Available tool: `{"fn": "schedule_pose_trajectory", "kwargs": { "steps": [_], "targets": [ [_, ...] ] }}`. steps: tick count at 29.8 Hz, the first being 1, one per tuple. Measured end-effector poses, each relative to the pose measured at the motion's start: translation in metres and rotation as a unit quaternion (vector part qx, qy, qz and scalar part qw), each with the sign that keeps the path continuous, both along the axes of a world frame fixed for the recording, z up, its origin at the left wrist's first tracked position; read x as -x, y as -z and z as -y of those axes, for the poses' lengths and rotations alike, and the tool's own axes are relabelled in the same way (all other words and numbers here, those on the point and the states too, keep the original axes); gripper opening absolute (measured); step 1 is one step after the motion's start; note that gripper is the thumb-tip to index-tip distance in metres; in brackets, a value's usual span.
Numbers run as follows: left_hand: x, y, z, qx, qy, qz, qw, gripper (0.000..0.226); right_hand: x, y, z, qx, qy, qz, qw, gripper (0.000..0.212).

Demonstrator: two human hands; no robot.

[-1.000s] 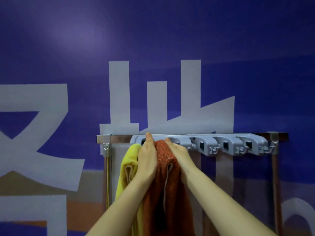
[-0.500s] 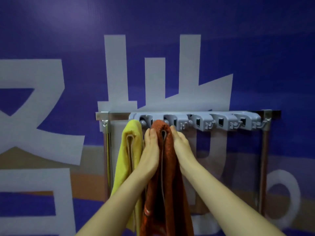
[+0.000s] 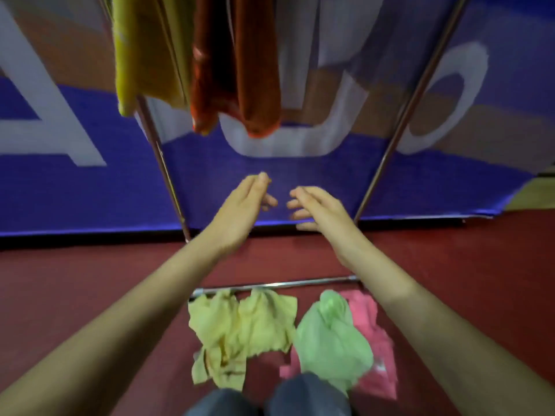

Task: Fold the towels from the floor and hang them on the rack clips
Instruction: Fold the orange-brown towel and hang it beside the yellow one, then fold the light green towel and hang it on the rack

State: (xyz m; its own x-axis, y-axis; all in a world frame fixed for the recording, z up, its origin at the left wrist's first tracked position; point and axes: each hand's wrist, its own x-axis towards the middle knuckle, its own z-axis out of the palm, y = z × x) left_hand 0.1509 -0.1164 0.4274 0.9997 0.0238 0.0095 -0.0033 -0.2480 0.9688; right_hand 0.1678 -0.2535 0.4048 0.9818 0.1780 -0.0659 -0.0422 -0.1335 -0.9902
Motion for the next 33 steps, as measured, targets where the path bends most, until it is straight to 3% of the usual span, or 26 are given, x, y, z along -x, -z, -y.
{"fn": "schedule_pose_trajectory", "kwargs": {
  "steps": [4, 11, 22, 30, 33],
  "targets": [
    [0.032, 0.125, 0.000, -0.024, 0.057, -0.129, 0.990, 0.031, 0.032, 0.132, 0.031, 0.042, 0.011, -0.154, 0.987, 0.016],
    [0.036, 0.229, -0.009, -0.022, 0.059, -0.252, 0.966, 0.035, 0.038, 0.268, 0.078, 0.113, 0.088, -0.299, 0.944, 0.018],
    [0.010, 0.330, 0.023, -0.003, 0.074, -0.337, 0.939, 0.058, 0.043, 0.397, 0.158, 0.251, 0.249, -0.287, 0.890, 0.025],
    [0.001, 0.371, 0.036, 0.009, 0.071, -0.361, 0.930, 0.060, 0.023, 0.441, 0.158, 0.319, 0.130, -0.257, 0.903, 0.025],
    [0.003, 0.380, 0.035, 0.013, 0.073, -0.368, 0.927, 0.061, 0.014, 0.457, 0.157, 0.360, 0.088, -0.272, 0.888, 0.039]
  ]
}}
